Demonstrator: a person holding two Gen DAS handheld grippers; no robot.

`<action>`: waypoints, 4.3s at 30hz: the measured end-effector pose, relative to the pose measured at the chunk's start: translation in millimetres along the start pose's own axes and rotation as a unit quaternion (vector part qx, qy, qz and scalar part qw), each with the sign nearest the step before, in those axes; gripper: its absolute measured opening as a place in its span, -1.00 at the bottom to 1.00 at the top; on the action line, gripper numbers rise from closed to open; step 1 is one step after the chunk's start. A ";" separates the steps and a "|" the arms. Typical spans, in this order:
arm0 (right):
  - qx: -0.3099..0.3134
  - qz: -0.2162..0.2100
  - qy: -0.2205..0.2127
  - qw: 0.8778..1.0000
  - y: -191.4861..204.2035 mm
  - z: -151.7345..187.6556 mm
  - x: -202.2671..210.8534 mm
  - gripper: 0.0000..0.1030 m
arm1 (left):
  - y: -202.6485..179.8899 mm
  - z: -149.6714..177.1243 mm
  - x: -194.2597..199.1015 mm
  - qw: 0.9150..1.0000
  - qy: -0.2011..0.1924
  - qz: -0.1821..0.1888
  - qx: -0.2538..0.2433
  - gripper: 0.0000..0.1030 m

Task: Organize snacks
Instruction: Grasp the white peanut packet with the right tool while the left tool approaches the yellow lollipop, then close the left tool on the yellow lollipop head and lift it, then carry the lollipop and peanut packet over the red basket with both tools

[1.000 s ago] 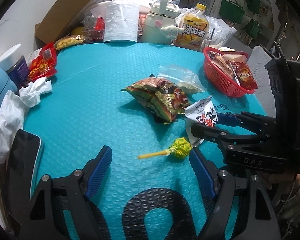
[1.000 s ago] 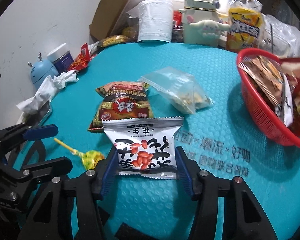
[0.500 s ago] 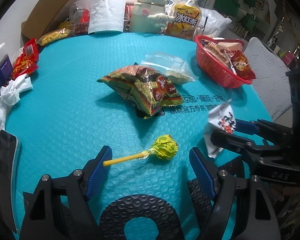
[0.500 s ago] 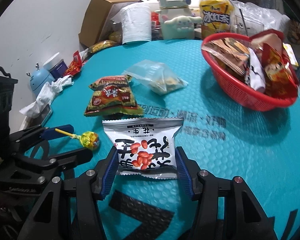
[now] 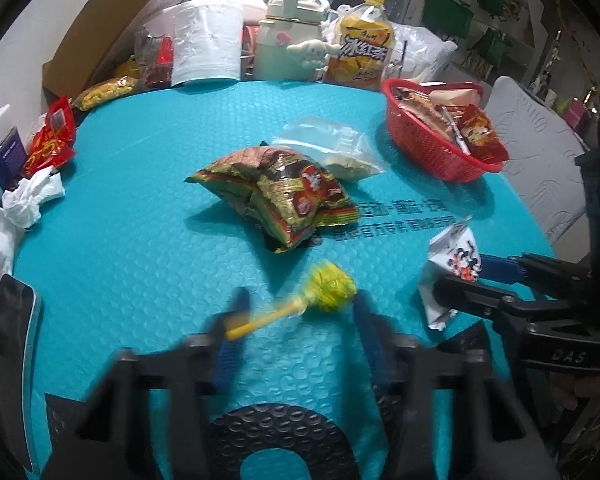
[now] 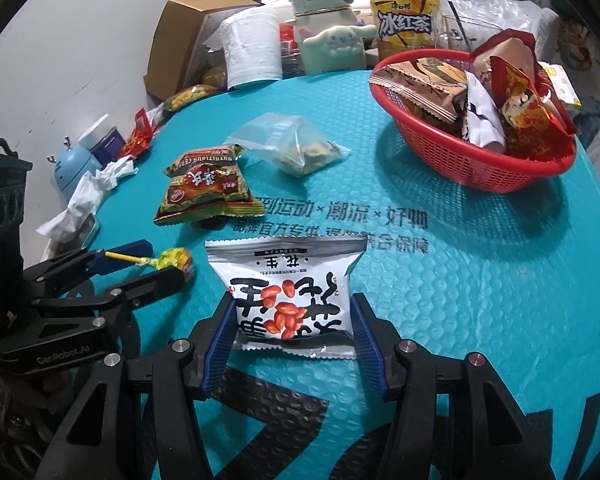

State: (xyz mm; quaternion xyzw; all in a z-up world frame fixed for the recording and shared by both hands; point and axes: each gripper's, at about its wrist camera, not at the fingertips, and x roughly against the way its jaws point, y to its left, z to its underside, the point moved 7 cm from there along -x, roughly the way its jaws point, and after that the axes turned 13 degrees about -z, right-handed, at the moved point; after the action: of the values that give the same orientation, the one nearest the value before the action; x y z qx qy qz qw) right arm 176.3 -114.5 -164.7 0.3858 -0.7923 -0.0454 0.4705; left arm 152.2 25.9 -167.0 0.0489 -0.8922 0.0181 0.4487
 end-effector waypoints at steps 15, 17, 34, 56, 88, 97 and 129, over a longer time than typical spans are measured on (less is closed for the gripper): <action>-0.013 0.002 -0.008 1.000 -1.7 6.1 12.1 0.07 | -13.2 -0.7 3.7 0.999 0.013 0.028 -0.013 -0.55; -0.014 0.002 -0.010 1.000 -1.9 6.4 14.6 0.07 | -14.5 -2.0 -0.4 0.999 0.024 0.034 -0.010 -0.55; -0.029 0.004 -0.015 0.999 -11.1 7.3 22.0 0.07 | -25.9 -24.3 -15.2 0.999 0.007 0.026 -0.017 -0.33; -0.038 0.007 -0.021 0.999 -14.9 12.0 26.3 0.07 | -34.8 -17.4 -11.3 0.999 -0.018 0.023 -0.043 -0.52; -0.044 -0.011 -0.028 0.999 17.7 63.6 51.9 0.07 | -57.4 42.9 24.3 0.995 0.027 0.069 -0.064 -0.53; -0.057 -0.008 -0.026 0.998 10.8 69.4 53.0 0.07 | -63.8 41.7 26.2 0.995 -0.008 0.042 -0.087 -0.53; -0.048 0.008 -0.073 0.996 35.5 84.5 101.3 0.07 | -91.2 25.4 100.3 0.986 -0.063 0.110 -0.109 -0.53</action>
State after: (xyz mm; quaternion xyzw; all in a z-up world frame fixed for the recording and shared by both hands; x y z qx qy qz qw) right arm 63.9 -180.5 -123.9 0.3525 -0.8243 -0.1076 0.4297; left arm 81.9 -73.9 -102.7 -0.0982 -0.9152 -0.0332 0.3894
